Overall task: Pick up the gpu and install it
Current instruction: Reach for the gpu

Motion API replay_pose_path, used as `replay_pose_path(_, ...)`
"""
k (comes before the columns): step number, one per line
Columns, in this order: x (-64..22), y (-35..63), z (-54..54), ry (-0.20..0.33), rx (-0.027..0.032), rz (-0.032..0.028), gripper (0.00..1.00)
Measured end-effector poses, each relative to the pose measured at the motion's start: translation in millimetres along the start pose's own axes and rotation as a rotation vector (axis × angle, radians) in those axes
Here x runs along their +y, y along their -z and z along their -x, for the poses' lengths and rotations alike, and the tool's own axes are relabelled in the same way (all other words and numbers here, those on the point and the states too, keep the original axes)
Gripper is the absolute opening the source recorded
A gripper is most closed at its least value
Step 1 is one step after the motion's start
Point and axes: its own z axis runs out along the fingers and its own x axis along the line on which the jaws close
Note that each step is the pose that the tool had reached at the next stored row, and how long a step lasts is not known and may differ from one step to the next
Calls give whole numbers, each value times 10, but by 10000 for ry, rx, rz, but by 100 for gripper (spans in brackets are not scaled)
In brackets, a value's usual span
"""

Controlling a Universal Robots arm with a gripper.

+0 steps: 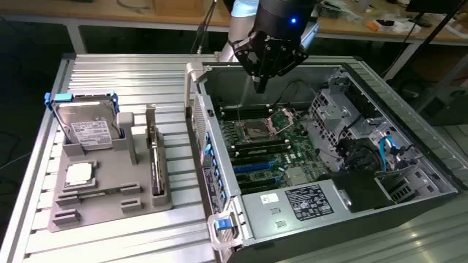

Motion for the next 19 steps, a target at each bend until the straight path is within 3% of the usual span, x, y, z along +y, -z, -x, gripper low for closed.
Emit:
replay_pose_path(9, -3, 1, -29, 1, 0, 0, 11)
replay_pose_path(19, -24, 7, -255, 1, -1, 1, 11)
